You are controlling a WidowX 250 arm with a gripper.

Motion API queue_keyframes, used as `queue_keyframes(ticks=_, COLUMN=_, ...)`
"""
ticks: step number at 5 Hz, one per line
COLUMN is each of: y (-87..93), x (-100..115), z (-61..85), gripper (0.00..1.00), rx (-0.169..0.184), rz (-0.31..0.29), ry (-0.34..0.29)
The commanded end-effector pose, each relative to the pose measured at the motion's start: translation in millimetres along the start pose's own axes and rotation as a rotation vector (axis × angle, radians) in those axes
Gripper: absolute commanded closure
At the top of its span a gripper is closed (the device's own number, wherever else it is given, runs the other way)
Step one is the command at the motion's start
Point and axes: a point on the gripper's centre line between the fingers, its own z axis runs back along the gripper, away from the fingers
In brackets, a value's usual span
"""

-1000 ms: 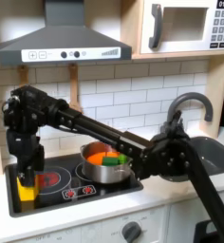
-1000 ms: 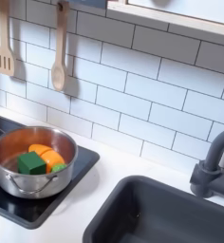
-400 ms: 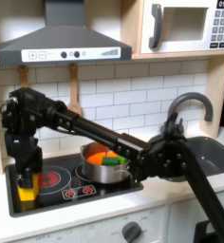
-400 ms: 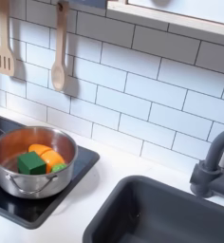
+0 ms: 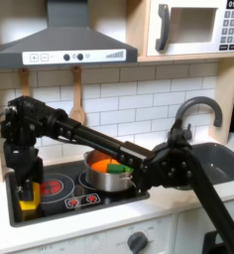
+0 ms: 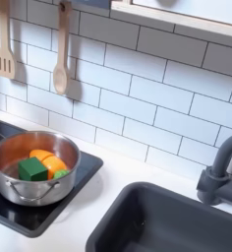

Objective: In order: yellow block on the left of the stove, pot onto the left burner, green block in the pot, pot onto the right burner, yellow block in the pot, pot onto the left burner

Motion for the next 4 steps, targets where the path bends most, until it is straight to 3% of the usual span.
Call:
queue_keyframes(ticks=1, y=0.4, x=0.1, z=-3.8, gripper=0.00, rx=0.013, rz=-0.003, ry=-0.002)
queue_keyframes(ticks=4, y=0.6, x=2.1, z=-6.6, gripper=0.00, rx=0.021, rz=-0.008, ry=-0.013)
